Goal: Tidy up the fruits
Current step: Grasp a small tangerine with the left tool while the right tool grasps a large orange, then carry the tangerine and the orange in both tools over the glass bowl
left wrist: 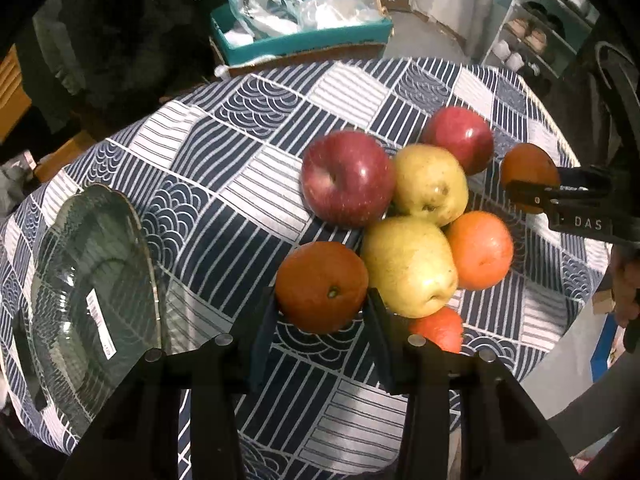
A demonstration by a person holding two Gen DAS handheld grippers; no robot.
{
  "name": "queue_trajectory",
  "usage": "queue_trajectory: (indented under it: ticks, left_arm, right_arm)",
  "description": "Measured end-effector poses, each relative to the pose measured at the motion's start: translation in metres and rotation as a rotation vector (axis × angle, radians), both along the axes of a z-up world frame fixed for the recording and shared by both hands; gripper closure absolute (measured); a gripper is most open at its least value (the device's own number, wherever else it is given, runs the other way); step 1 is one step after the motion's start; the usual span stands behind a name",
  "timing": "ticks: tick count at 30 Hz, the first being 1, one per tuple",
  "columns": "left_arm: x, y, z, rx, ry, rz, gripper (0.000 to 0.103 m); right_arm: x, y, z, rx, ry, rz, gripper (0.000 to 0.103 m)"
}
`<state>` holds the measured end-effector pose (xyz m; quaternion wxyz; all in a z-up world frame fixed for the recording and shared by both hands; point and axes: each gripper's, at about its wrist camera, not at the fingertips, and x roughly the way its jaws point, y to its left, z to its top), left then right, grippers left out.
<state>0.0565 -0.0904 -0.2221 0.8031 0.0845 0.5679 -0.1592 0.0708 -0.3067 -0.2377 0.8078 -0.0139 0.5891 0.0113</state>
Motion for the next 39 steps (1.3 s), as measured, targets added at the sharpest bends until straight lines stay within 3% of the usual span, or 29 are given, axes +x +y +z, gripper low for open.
queue_trajectory:
  ticks: [6, 26, 39]
  left_arm:
    - [-0.006, 0.002, 0.024, -0.021, -0.052, 0.017, 0.059]
    - [-0.029, 0.036, 0.104, -0.080, -0.235, 0.124, 0.059]
    - [-0.040, 0.076, 0.143, -0.124, -0.329, 0.209, 0.059]
  right_arm:
    - [-0.024, -0.009, 0.027, 0.005, -0.084, 0.034, 0.035]
    - [-0.037, 0.046, 0.116, 0.081, -0.330, 0.174, 0.035]
    - [-0.039, 0.087, 0.155, 0.170, -0.419, 0.244, 0.035]
